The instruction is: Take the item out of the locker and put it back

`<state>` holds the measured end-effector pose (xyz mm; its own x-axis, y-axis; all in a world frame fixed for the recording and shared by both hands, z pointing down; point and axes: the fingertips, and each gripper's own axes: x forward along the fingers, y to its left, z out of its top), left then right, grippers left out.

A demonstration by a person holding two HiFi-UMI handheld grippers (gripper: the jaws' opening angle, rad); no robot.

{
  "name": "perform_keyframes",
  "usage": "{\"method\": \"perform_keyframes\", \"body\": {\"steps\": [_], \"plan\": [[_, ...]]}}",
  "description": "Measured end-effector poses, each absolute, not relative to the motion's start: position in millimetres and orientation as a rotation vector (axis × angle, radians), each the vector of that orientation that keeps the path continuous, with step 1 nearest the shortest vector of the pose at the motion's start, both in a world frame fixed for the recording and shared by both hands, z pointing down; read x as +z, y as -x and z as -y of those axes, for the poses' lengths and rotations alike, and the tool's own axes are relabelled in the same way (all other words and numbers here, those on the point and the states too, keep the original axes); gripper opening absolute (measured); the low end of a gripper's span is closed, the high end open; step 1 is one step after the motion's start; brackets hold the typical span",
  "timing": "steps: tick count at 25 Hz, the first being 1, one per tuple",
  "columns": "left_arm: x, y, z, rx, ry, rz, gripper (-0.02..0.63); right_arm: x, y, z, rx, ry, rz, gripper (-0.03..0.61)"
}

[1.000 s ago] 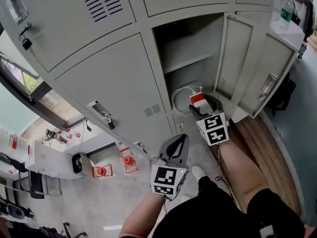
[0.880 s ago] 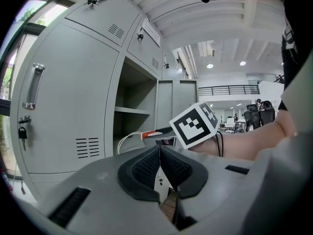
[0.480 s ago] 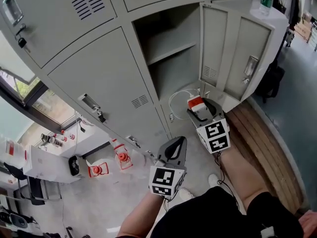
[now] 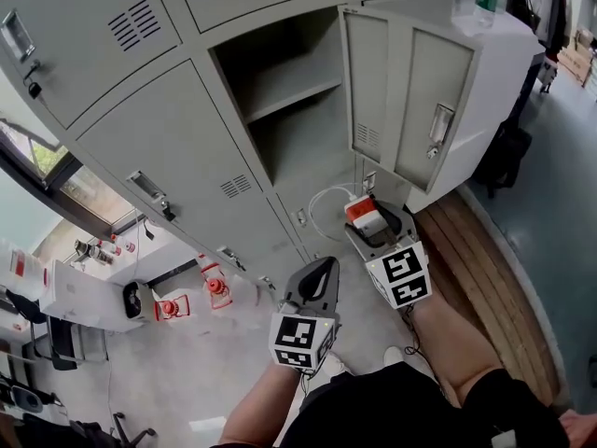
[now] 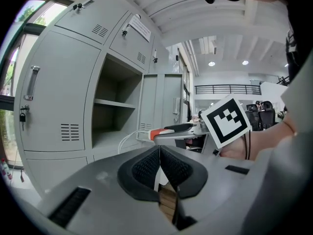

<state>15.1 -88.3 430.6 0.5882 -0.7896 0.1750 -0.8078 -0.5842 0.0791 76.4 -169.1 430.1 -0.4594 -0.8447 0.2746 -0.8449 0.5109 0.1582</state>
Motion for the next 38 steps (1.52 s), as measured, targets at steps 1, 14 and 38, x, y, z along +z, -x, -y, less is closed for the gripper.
{"method": "perform_keyframes", "body": {"steps": [1,14,38], "plan": [[431,-21,85,0.179,-2.653,1.363,0.015,431,-81,164,0.002,-1.393,2.449,0.337],[434,-89,31,0.164,-2.564,1.499,0.015,429,-140,96,-0.020,-1.230,2.548,0.337],[440,-134,12,0.162,-2.539,1.555,0.015,442,-189,64,-0.005,-1.171,2.577,0.337]]}}
